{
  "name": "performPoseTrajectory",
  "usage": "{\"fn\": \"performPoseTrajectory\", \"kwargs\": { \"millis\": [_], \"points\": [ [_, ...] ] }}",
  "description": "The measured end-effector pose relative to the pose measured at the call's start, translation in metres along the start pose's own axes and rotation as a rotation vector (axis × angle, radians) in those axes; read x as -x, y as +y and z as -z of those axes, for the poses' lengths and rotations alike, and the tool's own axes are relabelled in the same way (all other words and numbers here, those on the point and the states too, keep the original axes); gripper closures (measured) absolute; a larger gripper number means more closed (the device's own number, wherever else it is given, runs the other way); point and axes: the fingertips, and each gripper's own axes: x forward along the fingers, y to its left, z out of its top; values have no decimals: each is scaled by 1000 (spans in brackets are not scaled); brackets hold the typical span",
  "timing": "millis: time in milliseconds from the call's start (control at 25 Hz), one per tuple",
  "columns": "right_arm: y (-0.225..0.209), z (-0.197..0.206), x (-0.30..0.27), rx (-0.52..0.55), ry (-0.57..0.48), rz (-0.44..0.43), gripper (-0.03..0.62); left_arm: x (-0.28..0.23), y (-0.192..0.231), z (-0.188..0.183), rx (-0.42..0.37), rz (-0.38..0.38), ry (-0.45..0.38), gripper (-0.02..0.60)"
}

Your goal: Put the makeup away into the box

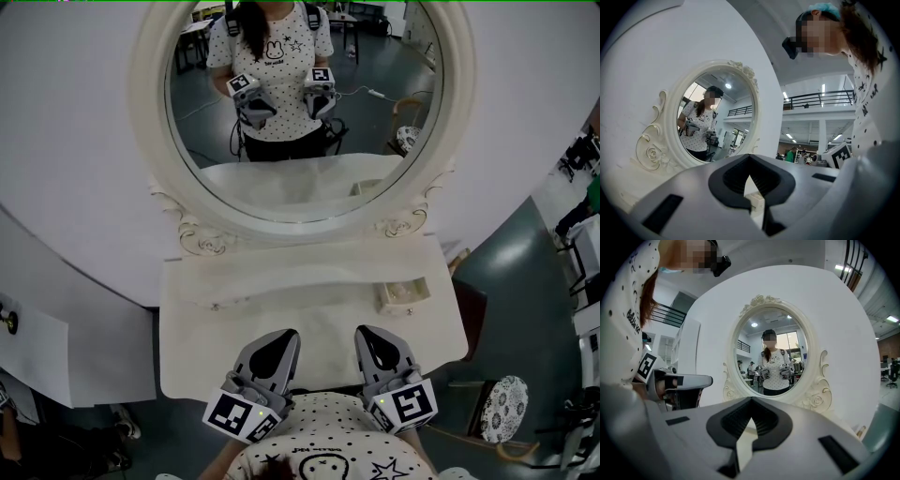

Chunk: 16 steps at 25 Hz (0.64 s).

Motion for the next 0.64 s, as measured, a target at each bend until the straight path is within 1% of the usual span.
{"fn": "performPoseTrajectory", "kwargs": {
  "millis": [200, 320, 440, 640],
  "points": [
    [2, 3, 3, -4, 8, 6, 588, 3, -2, -1, 14, 2, -4, 586],
    [3, 2, 0, -12, 2, -1, 588, 3, -1, -2, 3, -2, 0, 586],
    [11, 2, -5, -19, 2, -30, 588, 2, -1, -3, 1, 0, -8, 586],
    [12, 16, -17, 19, 20, -106, 588, -10, 2, 6, -5, -10, -36, 586]
  ]
}}
